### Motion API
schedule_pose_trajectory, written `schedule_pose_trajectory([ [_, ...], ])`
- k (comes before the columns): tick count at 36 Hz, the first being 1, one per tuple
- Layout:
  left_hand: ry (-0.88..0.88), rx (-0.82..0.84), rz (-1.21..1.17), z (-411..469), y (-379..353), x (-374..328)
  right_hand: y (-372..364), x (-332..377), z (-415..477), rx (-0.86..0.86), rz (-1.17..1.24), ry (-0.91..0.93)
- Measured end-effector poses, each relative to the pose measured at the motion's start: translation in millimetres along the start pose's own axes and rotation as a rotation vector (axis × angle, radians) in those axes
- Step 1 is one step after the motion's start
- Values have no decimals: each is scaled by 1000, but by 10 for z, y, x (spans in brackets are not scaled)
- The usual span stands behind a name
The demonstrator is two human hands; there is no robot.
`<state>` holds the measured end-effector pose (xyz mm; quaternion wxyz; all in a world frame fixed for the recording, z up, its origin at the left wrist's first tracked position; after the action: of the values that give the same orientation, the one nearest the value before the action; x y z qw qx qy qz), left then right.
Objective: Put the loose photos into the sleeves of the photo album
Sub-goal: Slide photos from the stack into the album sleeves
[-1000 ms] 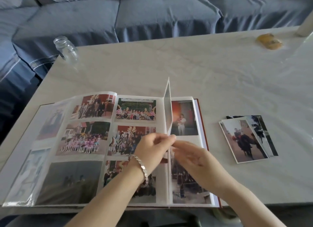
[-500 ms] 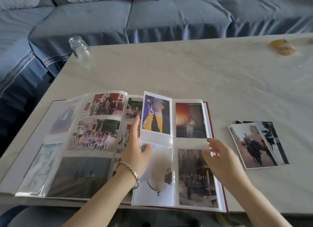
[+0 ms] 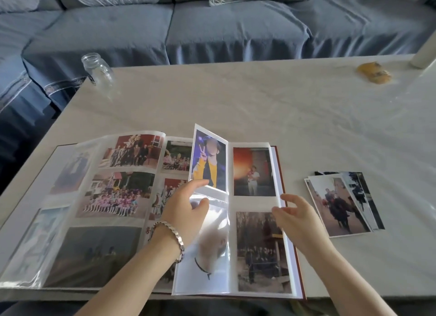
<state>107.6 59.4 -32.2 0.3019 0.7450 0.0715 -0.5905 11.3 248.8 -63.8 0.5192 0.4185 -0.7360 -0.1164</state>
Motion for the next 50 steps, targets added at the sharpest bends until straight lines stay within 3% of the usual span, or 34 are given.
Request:
schedule_pose_trajectory([
  [7,-3,4,-18,-25,-29,-25,139,56,-36,22,166,-7],
  [10,-43,17,-80,-44,-59,-126,130,201,-179,128,273,143],
  [13,-31,52,-159,-51,-106,-225,4,372,-303,206,159,352],
  [15,-41,77,-117,-49,-148,-280,-102,444,-332,237,88,388],
  [30,108,108,-164,14,-55,-191,-89,407,-350,249,215,259],
  [36,57,-36,154,54,50,-60,-26,297,-270,194,231,178],
  [43,65,-178,211,50,151,52,75,112,-143,-3,-69,127],
  [50,55,-251,520,1,165,204,355,-254,13,-199,-467,188],
])
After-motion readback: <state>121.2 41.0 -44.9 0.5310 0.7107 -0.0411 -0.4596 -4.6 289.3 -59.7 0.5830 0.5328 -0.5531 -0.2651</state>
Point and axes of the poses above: each hand's wrist, its own z-axis towards the middle knuckle, its own y-axis out of the back of the hand, x = y × z, the point moved 2 cm from there along z, towards the middle knuckle, and after that the axes turned 13 degrees about -z, right-handed, at the moved point
